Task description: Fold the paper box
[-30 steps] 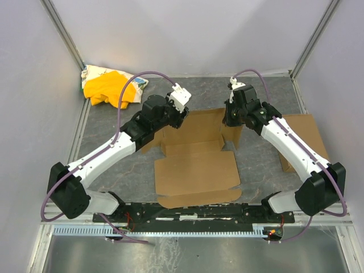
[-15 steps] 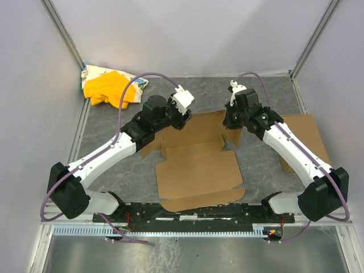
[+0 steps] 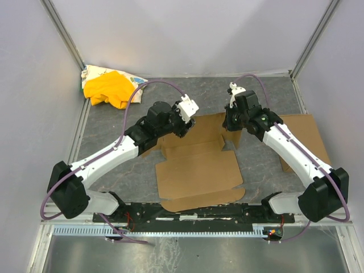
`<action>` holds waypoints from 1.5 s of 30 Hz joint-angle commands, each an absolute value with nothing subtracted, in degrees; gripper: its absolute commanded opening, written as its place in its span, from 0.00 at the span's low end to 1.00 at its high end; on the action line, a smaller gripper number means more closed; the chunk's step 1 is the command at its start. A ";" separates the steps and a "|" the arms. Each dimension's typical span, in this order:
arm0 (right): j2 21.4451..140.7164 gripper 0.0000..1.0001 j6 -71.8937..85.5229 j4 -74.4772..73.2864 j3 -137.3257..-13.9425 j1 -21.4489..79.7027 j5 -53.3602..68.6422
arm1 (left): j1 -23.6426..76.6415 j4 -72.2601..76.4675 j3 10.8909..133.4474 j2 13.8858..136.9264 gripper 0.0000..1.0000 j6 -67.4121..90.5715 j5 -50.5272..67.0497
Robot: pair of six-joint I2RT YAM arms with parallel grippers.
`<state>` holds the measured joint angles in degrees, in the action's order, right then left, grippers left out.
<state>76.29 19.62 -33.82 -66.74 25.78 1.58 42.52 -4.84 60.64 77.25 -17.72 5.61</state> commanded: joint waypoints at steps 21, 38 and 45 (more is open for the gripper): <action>72.38 0.54 19.99 -39.42 -66.54 25.92 2.78 | 50.69 0.45 55.09 79.07 0.03 -36.71 -21.85; 72.01 0.62 17.98 -45.37 -69.57 12.03 -4.03 | 57.23 8.94 48.41 81.45 0.03 -52.20 -36.12; 77.35 0.59 16.38 -34.10 -66.82 7.13 1.82 | 58.16 11.34 47.28 82.66 0.03 -55.78 -38.59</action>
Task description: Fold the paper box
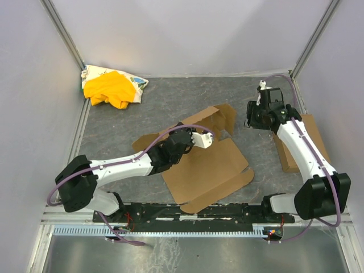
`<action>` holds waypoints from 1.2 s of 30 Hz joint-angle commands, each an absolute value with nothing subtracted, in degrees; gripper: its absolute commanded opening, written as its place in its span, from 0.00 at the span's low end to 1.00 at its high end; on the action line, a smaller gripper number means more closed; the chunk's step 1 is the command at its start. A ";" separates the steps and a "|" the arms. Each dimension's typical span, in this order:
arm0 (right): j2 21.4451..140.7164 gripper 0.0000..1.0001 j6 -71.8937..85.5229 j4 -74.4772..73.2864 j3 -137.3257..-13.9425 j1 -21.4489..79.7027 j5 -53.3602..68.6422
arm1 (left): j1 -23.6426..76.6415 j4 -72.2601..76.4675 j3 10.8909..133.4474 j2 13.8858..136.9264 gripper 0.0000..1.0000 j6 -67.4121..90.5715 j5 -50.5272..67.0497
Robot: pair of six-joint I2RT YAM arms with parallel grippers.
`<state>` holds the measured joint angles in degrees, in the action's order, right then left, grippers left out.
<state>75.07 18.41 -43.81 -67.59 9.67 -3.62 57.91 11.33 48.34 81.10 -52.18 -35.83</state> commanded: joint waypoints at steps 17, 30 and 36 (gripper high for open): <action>101.66 0.52 9.17 -3.14 -68.21 -0.56 39.87 | 59.94 14.94 46.49 82.61 0.03 -61.90 -42.75; 106.64 0.52 0.88 -5.48 -70.49 -0.83 59.79 | 60.91 13.52 47.17 79.93 0.03 -65.01 -42.98; 103.41 0.51 0.86 -4.44 -65.32 -0.36 62.29 | 61.34 12.85 47.47 80.35 0.03 -66.05 -43.12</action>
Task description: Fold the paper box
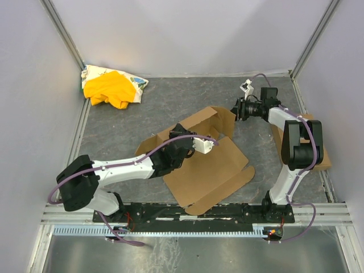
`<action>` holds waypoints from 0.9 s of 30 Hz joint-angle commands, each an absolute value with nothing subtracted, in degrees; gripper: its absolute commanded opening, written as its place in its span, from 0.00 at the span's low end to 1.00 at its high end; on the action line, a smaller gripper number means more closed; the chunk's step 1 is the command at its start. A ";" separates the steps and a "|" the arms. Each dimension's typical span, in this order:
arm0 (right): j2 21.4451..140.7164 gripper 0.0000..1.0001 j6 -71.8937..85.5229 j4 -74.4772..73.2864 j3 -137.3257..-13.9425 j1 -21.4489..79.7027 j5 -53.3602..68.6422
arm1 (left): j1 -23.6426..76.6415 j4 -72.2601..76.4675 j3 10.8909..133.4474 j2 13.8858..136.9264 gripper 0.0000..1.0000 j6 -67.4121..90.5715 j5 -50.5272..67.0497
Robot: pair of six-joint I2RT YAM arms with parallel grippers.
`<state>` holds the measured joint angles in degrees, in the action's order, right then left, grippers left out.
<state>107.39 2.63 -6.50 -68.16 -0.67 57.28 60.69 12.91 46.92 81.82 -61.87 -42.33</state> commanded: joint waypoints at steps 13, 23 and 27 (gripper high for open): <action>104.77 0.51 7.52 -3.59 -68.14 0.52 56.23 | 61.67 10.84 50.47 83.37 0.03 -65.36 -45.43; 108.12 0.50 9.82 -7.53 -75.82 0.53 55.87 | 61.57 10.79 51.98 86.19 0.03 -65.04 -46.41; 108.46 0.50 9.63 -8.21 -76.00 0.53 56.91 | 61.53 10.90 52.56 87.60 0.03 -65.12 -46.85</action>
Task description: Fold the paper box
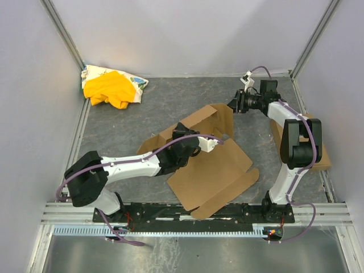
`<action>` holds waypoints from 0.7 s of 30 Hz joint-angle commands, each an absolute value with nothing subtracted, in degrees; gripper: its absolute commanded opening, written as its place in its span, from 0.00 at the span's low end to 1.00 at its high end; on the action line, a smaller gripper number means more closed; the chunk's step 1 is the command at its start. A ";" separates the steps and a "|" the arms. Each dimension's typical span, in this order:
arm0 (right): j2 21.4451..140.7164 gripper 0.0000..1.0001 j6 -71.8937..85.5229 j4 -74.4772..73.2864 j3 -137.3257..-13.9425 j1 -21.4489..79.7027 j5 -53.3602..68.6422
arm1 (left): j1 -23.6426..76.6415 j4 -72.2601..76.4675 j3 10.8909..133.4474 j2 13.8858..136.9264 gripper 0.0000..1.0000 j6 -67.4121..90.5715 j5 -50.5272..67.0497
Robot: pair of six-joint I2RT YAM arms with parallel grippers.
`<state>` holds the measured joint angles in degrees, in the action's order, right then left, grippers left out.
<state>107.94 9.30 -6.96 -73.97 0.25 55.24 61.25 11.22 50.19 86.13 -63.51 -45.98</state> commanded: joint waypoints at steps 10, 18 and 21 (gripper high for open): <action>105.83 0.49 7.53 -7.01 -69.15 0.62 59.13 | 61.55 10.99 53.80 88.74 0.03 -65.30 -49.00; 101.85 0.50 7.92 -1.63 -61.66 0.62 61.79 | 61.93 10.90 51.49 85.46 0.03 -65.83 -49.23; 99.61 0.50 8.79 1.75 -58.83 0.62 62.54 | 62.56 10.99 50.96 84.76 0.03 -65.23 -49.30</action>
<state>104.90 8.73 -5.08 -60.80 0.27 59.22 61.56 11.03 51.42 87.68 -63.51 -47.97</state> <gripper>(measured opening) 0.496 0.051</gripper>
